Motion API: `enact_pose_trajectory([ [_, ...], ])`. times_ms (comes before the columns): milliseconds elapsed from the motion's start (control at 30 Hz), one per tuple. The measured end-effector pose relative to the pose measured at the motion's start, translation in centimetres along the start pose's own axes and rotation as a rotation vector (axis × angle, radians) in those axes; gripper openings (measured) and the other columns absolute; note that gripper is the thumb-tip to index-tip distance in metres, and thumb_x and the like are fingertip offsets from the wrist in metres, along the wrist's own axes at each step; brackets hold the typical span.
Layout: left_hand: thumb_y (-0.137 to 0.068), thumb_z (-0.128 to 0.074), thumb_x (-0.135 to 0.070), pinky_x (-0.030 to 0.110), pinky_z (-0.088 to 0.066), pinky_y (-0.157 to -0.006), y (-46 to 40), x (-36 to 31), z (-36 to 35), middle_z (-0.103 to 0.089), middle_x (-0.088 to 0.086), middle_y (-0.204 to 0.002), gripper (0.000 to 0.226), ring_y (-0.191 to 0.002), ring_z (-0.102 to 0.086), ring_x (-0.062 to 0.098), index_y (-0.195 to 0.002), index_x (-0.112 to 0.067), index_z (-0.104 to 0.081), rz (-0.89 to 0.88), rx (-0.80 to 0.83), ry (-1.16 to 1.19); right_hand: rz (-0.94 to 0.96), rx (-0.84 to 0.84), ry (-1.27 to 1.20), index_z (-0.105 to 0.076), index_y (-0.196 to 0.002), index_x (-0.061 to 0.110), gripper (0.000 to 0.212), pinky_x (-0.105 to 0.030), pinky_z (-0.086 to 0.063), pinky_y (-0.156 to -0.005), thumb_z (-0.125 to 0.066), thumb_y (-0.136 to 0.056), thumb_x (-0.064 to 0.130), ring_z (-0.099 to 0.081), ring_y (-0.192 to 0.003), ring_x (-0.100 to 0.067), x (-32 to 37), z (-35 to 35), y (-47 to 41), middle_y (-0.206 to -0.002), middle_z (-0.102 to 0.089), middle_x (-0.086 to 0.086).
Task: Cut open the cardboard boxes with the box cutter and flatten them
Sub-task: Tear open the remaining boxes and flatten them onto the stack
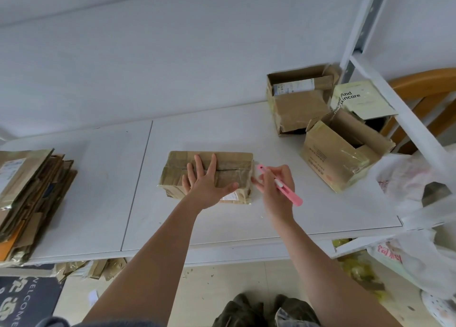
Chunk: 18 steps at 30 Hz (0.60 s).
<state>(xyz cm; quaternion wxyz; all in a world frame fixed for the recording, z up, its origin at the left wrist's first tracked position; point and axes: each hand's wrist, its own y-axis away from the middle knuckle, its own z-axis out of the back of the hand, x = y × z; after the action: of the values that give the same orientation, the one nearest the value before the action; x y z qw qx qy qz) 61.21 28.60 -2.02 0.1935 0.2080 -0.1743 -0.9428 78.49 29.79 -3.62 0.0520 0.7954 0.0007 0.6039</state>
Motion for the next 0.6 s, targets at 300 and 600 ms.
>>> enact_pose_trajectory([
  [300, -0.072, -0.053, -0.083, 0.046, 0.015, -0.116, -0.1, 0.1, 0.1, 0.038, 0.0, -0.156, 0.112, -0.145, 0.03, 0.026, -0.151, -0.044, 0.017, 0.003, 0.006, 0.001, -0.019, 0.038, 0.035, -0.046, -0.084, 0.006, 0.017, -0.047, -0.059, -0.076, -0.053, -0.1, 0.006, -0.059, -0.076, -0.017, 0.2, -0.5, -1.0, -0.079, -0.054, -0.012],
  [600, -0.074, -0.048, -0.084, 0.047, 0.016, -0.116, -0.5, 0.3, -0.2, 0.041, 0.002, -0.154, 0.11, -0.144, 0.032, 0.028, -0.149, -0.045, 0.022, 0.007, 0.028, -0.035, 0.021, 0.077, 0.199, -0.043, -0.08, 0.006, 0.02, -0.072, -0.048, -0.071, -0.054, -0.097, 0.006, -0.05, -0.073, -0.031, 0.3, 0.2, -1.5, -0.079, -0.047, -0.031],
])
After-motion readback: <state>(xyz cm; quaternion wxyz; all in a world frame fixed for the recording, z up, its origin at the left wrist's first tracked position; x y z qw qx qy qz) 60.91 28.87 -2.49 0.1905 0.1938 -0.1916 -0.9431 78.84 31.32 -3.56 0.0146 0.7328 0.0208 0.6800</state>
